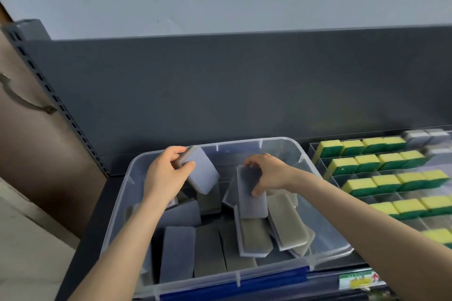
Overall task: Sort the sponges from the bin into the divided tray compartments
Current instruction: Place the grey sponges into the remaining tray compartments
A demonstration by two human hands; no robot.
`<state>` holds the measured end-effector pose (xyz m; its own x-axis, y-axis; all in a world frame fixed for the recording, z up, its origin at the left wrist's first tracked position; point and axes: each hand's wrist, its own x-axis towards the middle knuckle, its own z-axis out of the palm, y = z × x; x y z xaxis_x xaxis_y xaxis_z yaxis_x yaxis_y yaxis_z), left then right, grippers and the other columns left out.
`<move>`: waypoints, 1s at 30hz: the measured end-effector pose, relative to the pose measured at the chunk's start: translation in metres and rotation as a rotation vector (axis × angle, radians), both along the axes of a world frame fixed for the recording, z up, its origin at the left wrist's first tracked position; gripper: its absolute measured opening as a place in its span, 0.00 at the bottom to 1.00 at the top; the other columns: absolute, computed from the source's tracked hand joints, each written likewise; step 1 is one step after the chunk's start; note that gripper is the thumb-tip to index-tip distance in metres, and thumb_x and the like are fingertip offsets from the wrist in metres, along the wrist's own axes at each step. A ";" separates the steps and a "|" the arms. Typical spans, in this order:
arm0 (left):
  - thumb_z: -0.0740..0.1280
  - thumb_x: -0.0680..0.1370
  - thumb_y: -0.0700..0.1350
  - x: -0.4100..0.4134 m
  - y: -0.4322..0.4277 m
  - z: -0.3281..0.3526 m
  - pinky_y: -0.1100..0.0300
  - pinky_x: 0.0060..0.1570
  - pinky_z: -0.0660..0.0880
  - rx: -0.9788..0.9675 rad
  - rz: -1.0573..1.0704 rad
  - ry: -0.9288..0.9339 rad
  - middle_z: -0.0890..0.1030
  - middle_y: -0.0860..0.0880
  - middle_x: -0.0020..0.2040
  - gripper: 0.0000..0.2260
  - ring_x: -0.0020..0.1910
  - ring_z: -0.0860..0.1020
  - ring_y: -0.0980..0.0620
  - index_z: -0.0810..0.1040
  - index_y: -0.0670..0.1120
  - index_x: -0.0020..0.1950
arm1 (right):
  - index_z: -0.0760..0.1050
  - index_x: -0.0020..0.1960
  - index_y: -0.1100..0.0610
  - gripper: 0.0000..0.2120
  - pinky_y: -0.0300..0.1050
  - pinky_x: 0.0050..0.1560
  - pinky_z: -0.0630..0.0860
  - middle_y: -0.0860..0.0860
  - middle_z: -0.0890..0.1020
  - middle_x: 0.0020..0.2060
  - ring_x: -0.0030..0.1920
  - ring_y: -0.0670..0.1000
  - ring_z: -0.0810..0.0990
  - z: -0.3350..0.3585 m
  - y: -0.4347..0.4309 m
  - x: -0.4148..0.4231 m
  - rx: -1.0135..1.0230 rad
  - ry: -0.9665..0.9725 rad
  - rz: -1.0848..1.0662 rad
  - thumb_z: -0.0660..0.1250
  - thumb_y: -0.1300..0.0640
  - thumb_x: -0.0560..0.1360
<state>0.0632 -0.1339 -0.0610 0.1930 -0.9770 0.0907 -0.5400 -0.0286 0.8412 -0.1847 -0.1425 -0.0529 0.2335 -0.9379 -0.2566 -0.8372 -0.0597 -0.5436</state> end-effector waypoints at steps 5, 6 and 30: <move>0.72 0.71 0.44 -0.025 0.002 0.028 0.49 0.55 0.76 -0.068 -0.066 -0.014 0.80 0.60 0.49 0.15 0.50 0.79 0.54 0.77 0.57 0.55 | 0.74 0.47 0.55 0.18 0.38 0.37 0.70 0.47 0.76 0.39 0.41 0.49 0.74 0.027 0.020 -0.035 -0.176 -0.070 -0.075 0.77 0.58 0.61; 0.72 0.71 0.43 -0.034 0.002 0.037 0.49 0.55 0.76 -0.086 -0.090 -0.017 0.81 0.59 0.49 0.15 0.50 0.79 0.54 0.77 0.56 0.55 | 0.74 0.47 0.55 0.18 0.39 0.38 0.71 0.47 0.77 0.38 0.41 0.50 0.75 0.035 0.023 -0.045 -0.217 -0.112 -0.103 0.77 0.58 0.62; 0.72 0.72 0.44 -0.416 0.067 0.099 0.50 0.52 0.77 -0.223 -0.586 -0.100 0.80 0.56 0.51 0.14 0.50 0.78 0.55 0.77 0.53 0.57 | 0.78 0.57 0.49 0.14 0.51 0.48 0.79 0.49 0.83 0.44 0.43 0.50 0.80 0.079 0.181 -0.414 -0.449 -0.080 -0.467 0.70 0.51 0.71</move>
<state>-0.3526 -0.0666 0.0383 -0.3879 -0.8734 0.2944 -0.4893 0.4658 0.7373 -0.5983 0.0385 0.0264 -0.2220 -0.9573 0.1850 -0.7881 0.0644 -0.6122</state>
